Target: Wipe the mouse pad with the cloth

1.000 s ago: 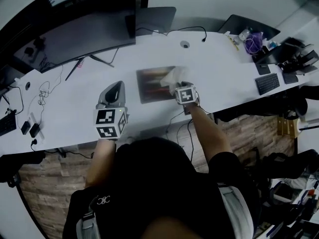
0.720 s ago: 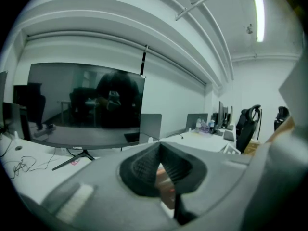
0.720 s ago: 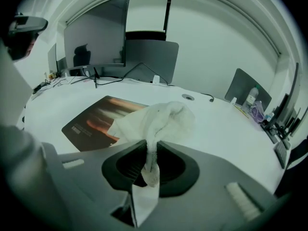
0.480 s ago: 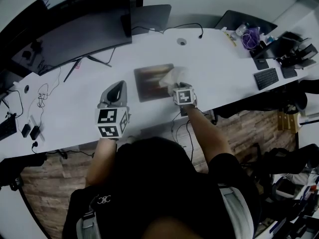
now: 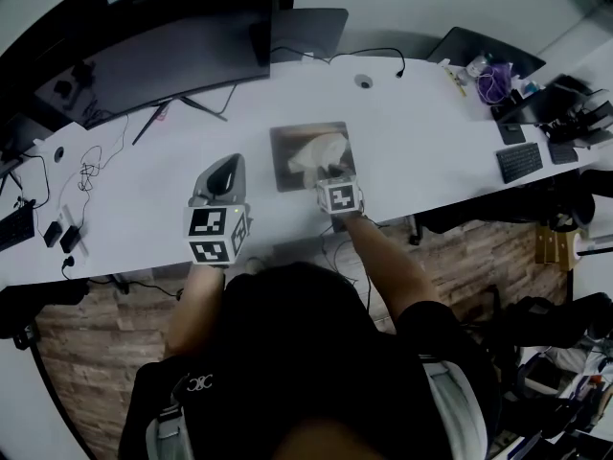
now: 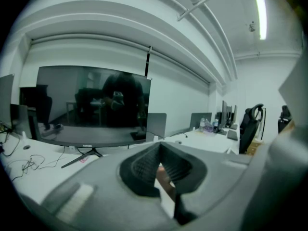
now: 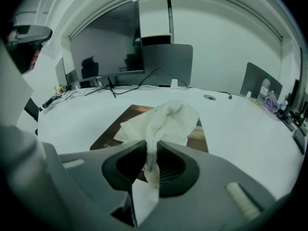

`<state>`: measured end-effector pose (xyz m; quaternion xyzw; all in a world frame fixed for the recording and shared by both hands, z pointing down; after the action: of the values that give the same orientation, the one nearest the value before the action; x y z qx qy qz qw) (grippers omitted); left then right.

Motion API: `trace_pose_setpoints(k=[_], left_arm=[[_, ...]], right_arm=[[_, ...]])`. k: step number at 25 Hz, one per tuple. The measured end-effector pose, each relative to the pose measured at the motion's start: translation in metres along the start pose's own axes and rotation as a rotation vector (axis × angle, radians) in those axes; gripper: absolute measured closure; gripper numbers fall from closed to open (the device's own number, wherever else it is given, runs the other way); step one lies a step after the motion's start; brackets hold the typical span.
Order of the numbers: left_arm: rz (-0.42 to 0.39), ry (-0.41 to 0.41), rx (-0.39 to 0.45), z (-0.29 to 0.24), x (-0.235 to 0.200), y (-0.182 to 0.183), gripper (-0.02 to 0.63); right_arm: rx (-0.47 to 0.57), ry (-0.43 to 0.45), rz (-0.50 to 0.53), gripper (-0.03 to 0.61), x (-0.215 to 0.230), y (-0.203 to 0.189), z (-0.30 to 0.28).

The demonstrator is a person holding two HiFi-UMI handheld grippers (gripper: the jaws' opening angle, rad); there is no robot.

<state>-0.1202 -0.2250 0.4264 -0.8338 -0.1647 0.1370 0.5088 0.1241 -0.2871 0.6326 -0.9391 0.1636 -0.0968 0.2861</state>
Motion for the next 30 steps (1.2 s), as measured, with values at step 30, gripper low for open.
trace_pose_setpoints(k=[30], left_arm=[[0.055, 0.134, 0.000, 0.025, -0.030, -0.011, 0.615]], right_arm=[[-0.047, 0.047, 0.149, 0.518, -0.074, 0.056, -0.051]])
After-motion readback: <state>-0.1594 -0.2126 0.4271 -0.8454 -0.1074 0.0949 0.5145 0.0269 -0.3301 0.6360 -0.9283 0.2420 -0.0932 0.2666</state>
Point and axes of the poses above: the fingertips, and each gripper's own axes: z backward along the fingers, x to its right, y out of its top, the point moved 8 cm from there along z, backward along the fingers, and after that the axes turned 11 degrees about -x, right-handed, at the moved point
